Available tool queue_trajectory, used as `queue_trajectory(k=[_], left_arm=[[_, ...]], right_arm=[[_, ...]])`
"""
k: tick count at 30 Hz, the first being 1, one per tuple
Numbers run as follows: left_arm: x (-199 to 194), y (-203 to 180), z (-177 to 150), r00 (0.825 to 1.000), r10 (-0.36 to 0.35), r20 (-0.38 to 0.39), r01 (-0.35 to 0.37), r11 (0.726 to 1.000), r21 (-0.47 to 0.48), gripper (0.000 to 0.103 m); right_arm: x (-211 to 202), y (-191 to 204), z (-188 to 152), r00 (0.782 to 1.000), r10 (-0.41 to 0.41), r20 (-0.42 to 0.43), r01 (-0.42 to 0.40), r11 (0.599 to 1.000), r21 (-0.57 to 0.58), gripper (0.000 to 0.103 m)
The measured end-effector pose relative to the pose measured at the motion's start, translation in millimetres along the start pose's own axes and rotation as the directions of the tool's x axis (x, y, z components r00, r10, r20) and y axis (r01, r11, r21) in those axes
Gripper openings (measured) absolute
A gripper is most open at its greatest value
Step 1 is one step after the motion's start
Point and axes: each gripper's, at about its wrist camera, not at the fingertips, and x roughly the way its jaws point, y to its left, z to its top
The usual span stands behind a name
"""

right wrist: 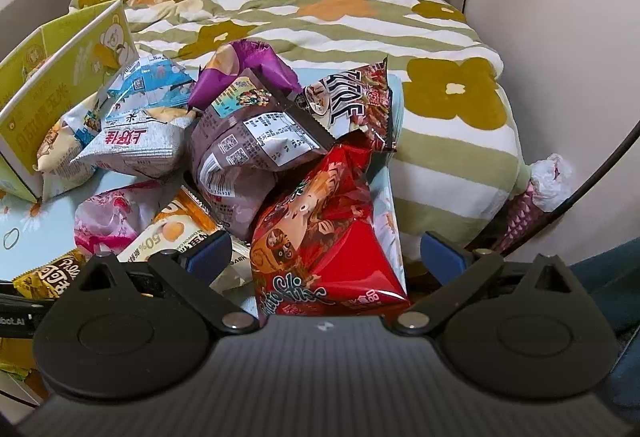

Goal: Organize snacks
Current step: 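Grasp the yellow Pocky-style bag with the left gripper while the right grasps the red bag, then lift both bags into the box and release them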

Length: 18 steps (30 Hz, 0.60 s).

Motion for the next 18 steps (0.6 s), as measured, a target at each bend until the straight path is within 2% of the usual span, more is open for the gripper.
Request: queue_trajectory(k=[9, 18], left_arm=[[-14.7, 15.2, 1.6, 0.998, 0.043, 0.041, -0.042, 0.999, -0.023, 0.064], [-21.6, 19.1, 2.6, 0.997, 0.055, 0.060, -0.053, 0.998, -0.029, 0.063]], right_arm=[[14.1, 3.1, 3.5, 1.000, 0.010, -0.007, -0.010, 0.999, -0.033, 0.103], [31.6, 12.8, 1.4, 0.999, 0.012, -0.034, -0.015, 0.996, -0.088, 0.090]])
